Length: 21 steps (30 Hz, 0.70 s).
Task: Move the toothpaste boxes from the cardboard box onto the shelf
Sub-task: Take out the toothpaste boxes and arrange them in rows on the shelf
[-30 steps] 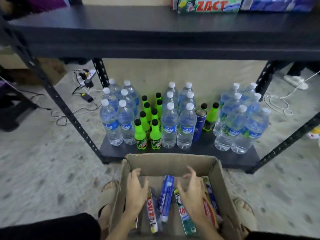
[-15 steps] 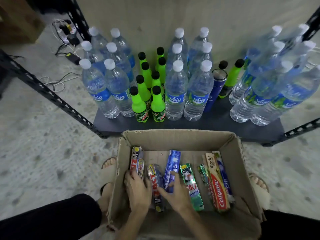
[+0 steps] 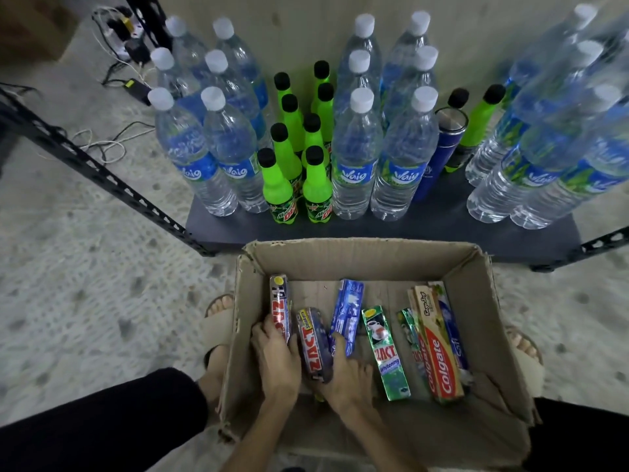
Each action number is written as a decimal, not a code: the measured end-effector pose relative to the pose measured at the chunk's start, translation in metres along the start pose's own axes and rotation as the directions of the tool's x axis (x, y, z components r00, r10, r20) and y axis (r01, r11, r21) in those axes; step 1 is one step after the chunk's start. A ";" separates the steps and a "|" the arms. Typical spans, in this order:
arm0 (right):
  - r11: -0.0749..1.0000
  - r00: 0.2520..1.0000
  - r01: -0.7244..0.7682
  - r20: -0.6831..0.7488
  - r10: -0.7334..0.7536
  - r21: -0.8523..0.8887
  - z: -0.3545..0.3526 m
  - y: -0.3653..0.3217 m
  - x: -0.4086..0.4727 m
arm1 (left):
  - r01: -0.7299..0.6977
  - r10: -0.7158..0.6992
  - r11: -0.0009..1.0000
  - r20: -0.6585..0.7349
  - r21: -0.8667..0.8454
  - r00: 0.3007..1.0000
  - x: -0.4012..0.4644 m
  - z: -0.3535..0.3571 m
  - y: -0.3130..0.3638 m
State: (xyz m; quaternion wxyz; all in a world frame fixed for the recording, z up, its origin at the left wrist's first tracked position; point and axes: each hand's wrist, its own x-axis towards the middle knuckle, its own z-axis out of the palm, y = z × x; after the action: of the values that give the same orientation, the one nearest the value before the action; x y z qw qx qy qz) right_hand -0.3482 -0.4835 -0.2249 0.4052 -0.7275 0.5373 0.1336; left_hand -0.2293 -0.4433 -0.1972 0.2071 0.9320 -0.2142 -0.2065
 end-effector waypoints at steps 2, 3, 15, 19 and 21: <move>0.997 1.000 -0.012 0.007 0.011 0.075 -0.001 0.004 0.001 | 0.027 -0.027 0.997 -0.001 -0.069 1.000 0.001 -0.001 0.002; 0.991 1.000 -0.018 0.006 0.018 0.130 -0.002 0.006 0.001 | 0.037 -0.037 0.996 -0.002 -0.084 0.999 0.002 -0.002 0.001; 0.848 0.996 0.091 -0.069 -0.064 0.523 -0.048 0.031 -0.010 | -0.049 0.043 0.961 -0.027 -0.271 0.999 0.001 -0.017 0.009; 0.834 0.973 0.215 -0.186 -0.137 0.508 -0.086 0.038 -0.024 | -0.165 0.171 0.912 -0.017 -0.377 0.985 -0.013 -0.043 0.026; 0.822 0.946 0.306 -0.254 -0.204 0.481 -0.110 0.038 -0.035 | -0.224 0.227 0.885 -0.041 -0.407 0.973 -0.021 -0.057 0.038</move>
State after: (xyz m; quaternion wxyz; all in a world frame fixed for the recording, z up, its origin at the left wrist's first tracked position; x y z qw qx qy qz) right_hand -0.4220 -0.5440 -0.1502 0.5452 -0.6678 0.4869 -0.1405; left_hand -0.2313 -0.4475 -0.1262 0.4193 0.8359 -0.2737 -0.2249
